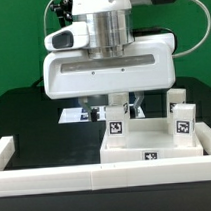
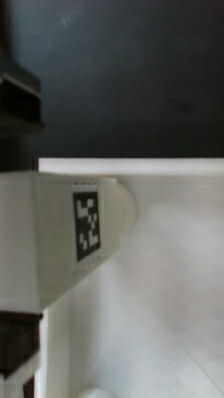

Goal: Assemble square table

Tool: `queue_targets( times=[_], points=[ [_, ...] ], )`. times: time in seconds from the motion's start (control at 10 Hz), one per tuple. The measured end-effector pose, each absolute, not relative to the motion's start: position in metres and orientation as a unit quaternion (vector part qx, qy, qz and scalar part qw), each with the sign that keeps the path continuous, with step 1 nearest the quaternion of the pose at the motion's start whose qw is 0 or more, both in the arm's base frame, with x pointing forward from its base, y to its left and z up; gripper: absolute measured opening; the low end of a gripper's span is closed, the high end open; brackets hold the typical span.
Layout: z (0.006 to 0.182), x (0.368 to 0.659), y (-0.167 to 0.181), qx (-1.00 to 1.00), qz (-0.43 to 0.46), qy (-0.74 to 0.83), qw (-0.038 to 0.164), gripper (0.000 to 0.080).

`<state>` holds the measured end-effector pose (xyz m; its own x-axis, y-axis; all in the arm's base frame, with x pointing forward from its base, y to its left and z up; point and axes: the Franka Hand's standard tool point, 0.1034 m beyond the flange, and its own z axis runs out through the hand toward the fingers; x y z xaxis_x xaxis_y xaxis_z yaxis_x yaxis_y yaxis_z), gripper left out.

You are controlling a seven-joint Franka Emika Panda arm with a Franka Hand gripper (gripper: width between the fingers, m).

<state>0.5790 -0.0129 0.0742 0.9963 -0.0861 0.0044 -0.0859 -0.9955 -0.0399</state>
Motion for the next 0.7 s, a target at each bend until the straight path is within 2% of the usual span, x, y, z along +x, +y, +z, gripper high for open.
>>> queue_targets(
  times=[0.1,0.2,0.4,0.7],
  points=[
    [0.0742,0.579,-0.0128,-0.999,-0.003,0.046,0.02,0.0371],
    [0.0741,0.579,-0.0129,-0.998,-0.003,0.058,0.02,0.0289],
    [0.074,0.5789,-0.0129,-0.997,-0.002,0.079,0.02,0.0289],
    [0.073,0.5793,-0.0133,-0.965,0.0,0.263,0.025,0.0289]
  ],
)
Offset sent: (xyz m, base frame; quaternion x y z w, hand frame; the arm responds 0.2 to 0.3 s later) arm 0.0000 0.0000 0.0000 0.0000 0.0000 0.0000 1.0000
